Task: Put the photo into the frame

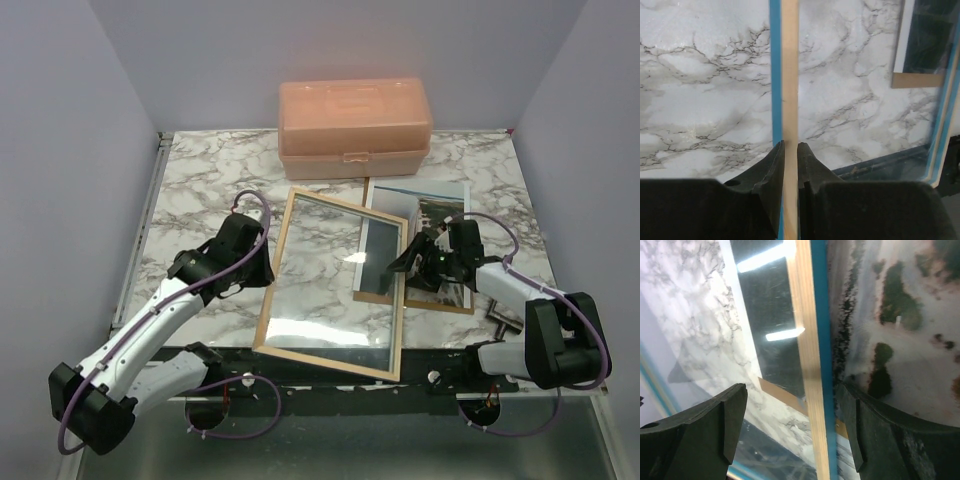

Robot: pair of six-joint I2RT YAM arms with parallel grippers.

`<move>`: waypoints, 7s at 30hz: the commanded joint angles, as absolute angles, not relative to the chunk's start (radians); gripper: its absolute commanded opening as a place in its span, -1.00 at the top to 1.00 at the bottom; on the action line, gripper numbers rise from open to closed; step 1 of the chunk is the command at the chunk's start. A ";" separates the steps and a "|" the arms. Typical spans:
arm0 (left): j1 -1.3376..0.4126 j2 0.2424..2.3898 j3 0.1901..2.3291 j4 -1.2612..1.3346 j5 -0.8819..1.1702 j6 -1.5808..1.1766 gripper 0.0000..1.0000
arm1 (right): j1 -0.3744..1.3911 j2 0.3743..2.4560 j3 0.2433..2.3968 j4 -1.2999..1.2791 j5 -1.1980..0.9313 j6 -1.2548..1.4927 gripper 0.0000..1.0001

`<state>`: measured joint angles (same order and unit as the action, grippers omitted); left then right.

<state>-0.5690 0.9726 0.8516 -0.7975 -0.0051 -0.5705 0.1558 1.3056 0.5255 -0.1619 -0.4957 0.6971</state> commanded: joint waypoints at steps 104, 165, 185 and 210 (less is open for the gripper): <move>-0.393 1.207 0.565 -0.400 0.199 -0.603 -0.03 | 0.265 1.209 0.620 -0.044 -0.703 0.854 0.99; -0.391 1.120 0.477 -0.315 0.202 -0.594 0.38 | 0.265 1.187 0.735 -0.037 -0.854 0.949 0.99; -0.392 1.215 0.515 -0.339 0.203 -0.577 0.65 | 0.265 1.173 0.670 0.025 -0.796 1.060 0.99; -0.392 1.227 0.517 -0.336 0.209 -0.574 0.69 | 0.265 1.146 0.617 -0.040 -0.716 1.033 0.99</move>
<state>-0.3927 1.1980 0.5270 -0.3187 0.2451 -0.5987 0.2607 1.1667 0.6346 -0.0040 -0.7425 1.0538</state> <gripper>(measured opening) 0.160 0.035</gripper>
